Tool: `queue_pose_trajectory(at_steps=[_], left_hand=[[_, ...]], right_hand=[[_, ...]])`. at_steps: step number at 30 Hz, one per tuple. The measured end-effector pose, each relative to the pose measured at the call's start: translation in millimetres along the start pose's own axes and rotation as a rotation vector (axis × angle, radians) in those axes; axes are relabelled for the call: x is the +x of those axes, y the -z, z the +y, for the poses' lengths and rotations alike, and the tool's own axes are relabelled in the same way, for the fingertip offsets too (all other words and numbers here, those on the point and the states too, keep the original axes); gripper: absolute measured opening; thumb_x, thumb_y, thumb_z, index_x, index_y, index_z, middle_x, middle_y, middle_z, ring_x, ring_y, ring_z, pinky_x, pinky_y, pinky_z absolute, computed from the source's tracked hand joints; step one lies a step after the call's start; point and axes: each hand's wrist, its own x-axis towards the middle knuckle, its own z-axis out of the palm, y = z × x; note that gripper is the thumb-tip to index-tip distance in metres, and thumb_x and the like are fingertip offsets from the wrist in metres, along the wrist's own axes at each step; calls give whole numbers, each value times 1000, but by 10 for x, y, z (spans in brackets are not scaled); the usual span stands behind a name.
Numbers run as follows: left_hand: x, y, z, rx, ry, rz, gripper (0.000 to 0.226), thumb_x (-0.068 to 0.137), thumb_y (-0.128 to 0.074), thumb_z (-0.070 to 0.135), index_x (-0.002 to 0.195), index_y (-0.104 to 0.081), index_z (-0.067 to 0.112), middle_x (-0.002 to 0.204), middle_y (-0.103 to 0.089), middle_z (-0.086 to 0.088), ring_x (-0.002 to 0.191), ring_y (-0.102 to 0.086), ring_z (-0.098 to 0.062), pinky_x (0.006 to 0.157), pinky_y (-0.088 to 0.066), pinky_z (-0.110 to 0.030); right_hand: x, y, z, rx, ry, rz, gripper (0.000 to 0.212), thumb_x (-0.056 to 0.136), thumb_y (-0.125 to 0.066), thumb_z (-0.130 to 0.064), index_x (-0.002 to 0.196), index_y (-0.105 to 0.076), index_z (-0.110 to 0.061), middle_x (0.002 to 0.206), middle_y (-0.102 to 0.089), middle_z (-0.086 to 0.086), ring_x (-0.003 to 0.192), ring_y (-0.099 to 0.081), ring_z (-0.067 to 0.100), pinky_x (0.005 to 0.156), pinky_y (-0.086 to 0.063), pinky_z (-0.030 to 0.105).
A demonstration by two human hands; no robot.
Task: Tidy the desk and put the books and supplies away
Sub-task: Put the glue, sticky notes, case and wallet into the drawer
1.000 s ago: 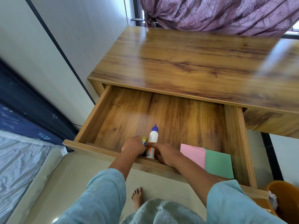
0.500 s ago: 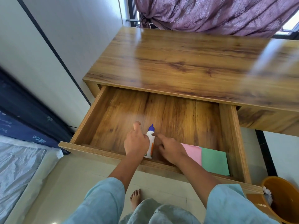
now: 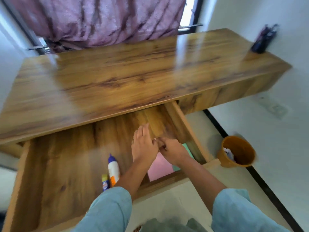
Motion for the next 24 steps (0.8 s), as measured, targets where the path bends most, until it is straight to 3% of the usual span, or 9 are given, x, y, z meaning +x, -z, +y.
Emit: queue_pose_trajectory(at_steps=[2, 5, 9, 15, 19, 24], left_hand=[[57, -145, 187, 18, -85, -87, 61, 91, -55, 26, 145, -27, 20, 150, -33, -2, 139, -27, -19, 112, -28, -36], [62, -364, 520, 28, -191, -178, 57, 93, -53, 26, 145, -30, 20, 152, -30, -3, 141, -24, -21, 112, -28, -37], [-46, -650, 1008, -35, -396, -257, 48, 94, -47, 17, 141, -39, 16, 148, -36, -8, 138, -30, -25, 109, -33, -43], [-503, -1071, 1874, -5, -735, -423, 51, 96, -42, 18, 146, -32, 20, 155, -24, -6, 145, -15, -24, 116, -15, -44], [-1002, -1546, 2358, 132, -939, -623, 56, 96, -46, 26, 148, -25, 22, 157, -17, -5, 146, -8, -23, 117, -10, -45], [-1798, -2174, 2751, 385, -1115, -845, 57, 96, -47, 35, 147, -25, 23, 158, -11, -5, 147, -5, -26, 118, -11, -46]], right_hand=[[-98, 121, 133, 7, -56, 79, 20, 92, -51, -23, 110, -58, -24, 100, -68, -1, 88, -65, 20, 79, -55, 39], [-297, 292, 341, 1, -134, 234, 15, 92, -52, -25, 105, -60, -22, 100, -66, -2, 89, -62, 18, 76, -50, 31], [-644, 415, 598, 136, -232, 458, 20, 92, -50, -20, 109, -59, -15, 103, -66, 5, 91, -61, 23, 75, -45, 32], [-1355, 610, 1195, 290, -408, 796, 16, 92, -50, -26, 105, -58, -22, 93, -65, -6, 79, -59, 9, 68, -51, 34], [-2045, 565, 1806, 285, -634, 870, 24, 96, -46, -27, 116, -58, -22, 105, -67, -3, 86, -61, 11, 75, -53, 35], [-2955, 322, 2493, 397, -930, 833, 27, 95, -46, -22, 119, -59, -19, 109, -66, 2, 95, -61, 17, 82, -50, 32]])
